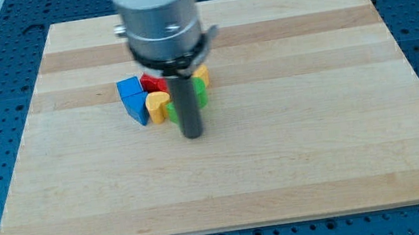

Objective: Push a group of blocks to the left

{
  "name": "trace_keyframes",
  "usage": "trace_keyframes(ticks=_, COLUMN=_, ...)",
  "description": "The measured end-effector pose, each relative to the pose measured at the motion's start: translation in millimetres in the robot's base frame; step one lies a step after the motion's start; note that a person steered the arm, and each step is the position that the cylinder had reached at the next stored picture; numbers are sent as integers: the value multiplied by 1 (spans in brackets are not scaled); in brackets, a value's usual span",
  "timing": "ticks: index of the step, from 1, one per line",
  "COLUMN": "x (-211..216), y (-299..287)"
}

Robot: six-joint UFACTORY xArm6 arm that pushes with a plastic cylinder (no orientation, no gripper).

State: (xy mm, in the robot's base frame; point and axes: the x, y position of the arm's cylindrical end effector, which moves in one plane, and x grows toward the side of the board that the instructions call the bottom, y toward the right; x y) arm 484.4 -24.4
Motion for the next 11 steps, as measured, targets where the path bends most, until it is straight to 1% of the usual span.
trace_keyframes(ticks=1, x=0, y=33)
trace_keyframes(ticks=2, x=-2, y=42)
trace_keyframes(ticks=3, x=-16, y=45)
trace_keyframes(ticks=5, x=-73, y=31)
trace_keyframes(ticks=8, x=-73, y=-23)
trace_keyframes(ticks=9, x=-62, y=-40)
trace_keyframes(ticks=11, x=3, y=-46)
